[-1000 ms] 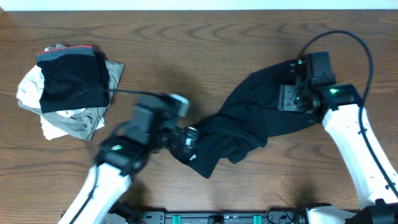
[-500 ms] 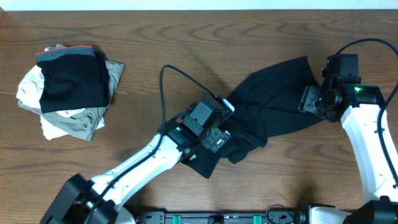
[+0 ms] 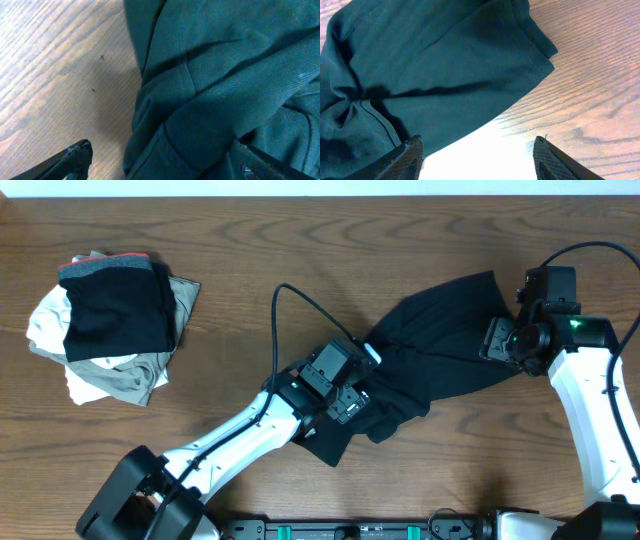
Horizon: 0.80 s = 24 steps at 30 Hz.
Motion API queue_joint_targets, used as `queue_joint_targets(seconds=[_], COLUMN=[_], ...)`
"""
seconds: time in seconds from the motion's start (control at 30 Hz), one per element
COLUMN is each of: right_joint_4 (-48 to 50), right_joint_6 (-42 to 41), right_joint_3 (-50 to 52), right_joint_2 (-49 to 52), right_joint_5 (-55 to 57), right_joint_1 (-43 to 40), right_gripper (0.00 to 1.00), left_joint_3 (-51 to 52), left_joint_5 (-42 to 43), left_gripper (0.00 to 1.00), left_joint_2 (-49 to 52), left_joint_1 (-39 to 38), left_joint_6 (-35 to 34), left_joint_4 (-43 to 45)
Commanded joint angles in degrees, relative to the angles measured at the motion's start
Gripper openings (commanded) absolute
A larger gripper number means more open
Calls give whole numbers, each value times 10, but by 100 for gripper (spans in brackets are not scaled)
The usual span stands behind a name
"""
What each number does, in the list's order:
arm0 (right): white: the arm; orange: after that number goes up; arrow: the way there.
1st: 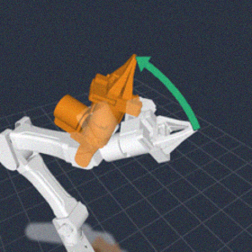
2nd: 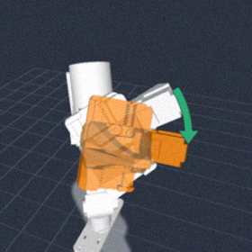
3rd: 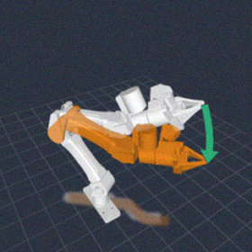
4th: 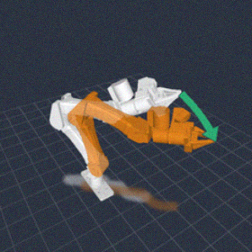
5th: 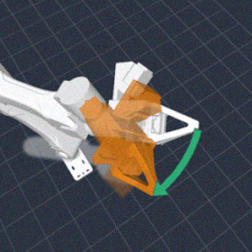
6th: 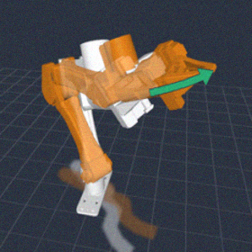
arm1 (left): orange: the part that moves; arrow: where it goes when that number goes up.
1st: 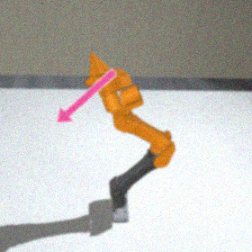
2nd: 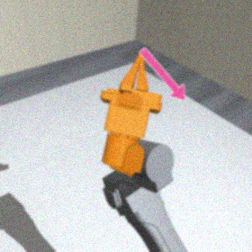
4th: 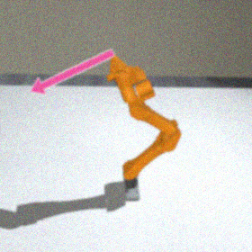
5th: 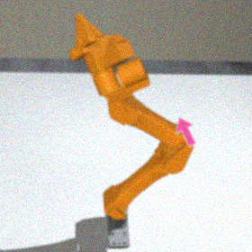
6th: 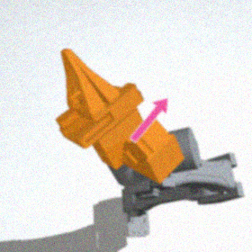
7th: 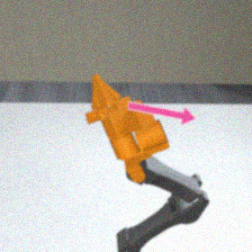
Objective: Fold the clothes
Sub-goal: 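Grasp the near edge of the T-shirt with the left gripper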
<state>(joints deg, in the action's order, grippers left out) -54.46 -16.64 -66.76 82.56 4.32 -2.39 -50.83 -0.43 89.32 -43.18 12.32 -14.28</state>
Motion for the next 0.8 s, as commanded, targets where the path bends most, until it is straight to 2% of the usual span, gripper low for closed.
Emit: queue_joint_targets(seconds=[0.0,0.53,0.77], right_joint_4=[-2,0,0], right_joint_6=[-11,-11,-11], right_joint_3=[1,1,1], right_joint_2=[0,0,0], right_joint_5=[-3,-2,-2], right_joint_1=[-3,-3,-3], right_gripper=[68,68,67], left_joint_3=[-10,-11,-11], left_joint_5=[-7,-7,-7], left_gripper=[89,85,51], left_joint_2=[29,38,38], left_joint_1=[0,0,0], left_joint_6=[8,7,7], left_joint_4=[5,70,71])
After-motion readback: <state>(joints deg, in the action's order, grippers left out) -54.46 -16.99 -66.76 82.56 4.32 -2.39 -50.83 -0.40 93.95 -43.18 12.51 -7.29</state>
